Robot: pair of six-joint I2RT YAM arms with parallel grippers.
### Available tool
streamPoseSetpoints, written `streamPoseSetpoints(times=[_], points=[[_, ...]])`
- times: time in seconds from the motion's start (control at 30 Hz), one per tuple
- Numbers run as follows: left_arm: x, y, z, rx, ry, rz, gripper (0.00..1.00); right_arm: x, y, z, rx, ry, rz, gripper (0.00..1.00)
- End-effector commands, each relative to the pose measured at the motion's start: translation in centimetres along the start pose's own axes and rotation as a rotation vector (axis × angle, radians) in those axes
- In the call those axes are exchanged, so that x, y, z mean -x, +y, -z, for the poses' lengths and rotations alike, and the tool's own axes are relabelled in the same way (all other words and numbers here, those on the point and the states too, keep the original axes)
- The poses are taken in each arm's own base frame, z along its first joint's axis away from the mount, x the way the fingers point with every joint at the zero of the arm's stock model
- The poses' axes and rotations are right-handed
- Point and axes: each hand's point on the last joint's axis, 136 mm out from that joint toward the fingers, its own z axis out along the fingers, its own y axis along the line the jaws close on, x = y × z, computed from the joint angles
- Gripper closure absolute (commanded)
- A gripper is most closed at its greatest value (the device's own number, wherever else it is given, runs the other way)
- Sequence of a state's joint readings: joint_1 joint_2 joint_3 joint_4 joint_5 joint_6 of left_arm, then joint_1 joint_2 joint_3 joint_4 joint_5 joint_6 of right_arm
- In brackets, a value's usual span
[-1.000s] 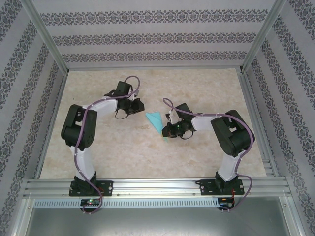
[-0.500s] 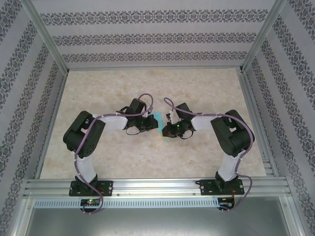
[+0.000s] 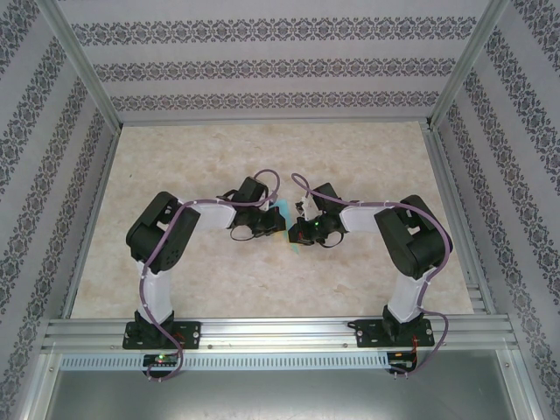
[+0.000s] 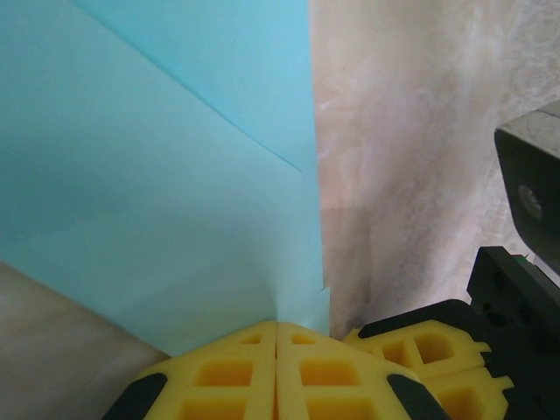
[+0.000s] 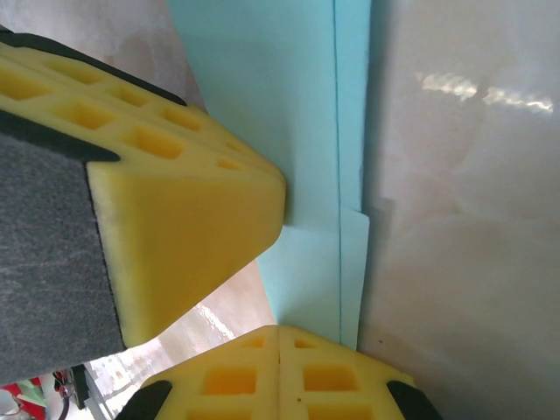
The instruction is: Fold a paper plane with a square sheet of paper (pick it up from the middle)
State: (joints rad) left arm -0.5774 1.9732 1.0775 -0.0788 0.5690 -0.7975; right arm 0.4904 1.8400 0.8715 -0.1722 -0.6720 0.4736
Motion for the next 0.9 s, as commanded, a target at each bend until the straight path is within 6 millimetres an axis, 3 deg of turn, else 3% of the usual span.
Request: streamPoseSetpoints(times=[0.0, 0.27, 0.6, 0.87], points=[[1.5, 2.3, 0.1, 0.119, -0.051, -0.015, 0.91, -4.4, -6.0, -1.1, -0.212, 0.115, -0.114, 1.0], [4.7, 4.4, 1.4, 0.175, -0.098, -0.012, 0.91, -5.4, -7.3, -0.8, -0.229, 0.129, -0.142, 1.0], [7.4, 9.0, 2.7, 0.195, -0.104, 0.031, 0.91, -5.0, -7.0, -0.6, -0.205, 0.108, -0.143, 1.0], [9.8, 10.7, 4.3, 0.208, -0.135, 0.044, 0.91, -5.0, -7.0, -0.7, -0.197, 0.107, -0.151, 1.0]])
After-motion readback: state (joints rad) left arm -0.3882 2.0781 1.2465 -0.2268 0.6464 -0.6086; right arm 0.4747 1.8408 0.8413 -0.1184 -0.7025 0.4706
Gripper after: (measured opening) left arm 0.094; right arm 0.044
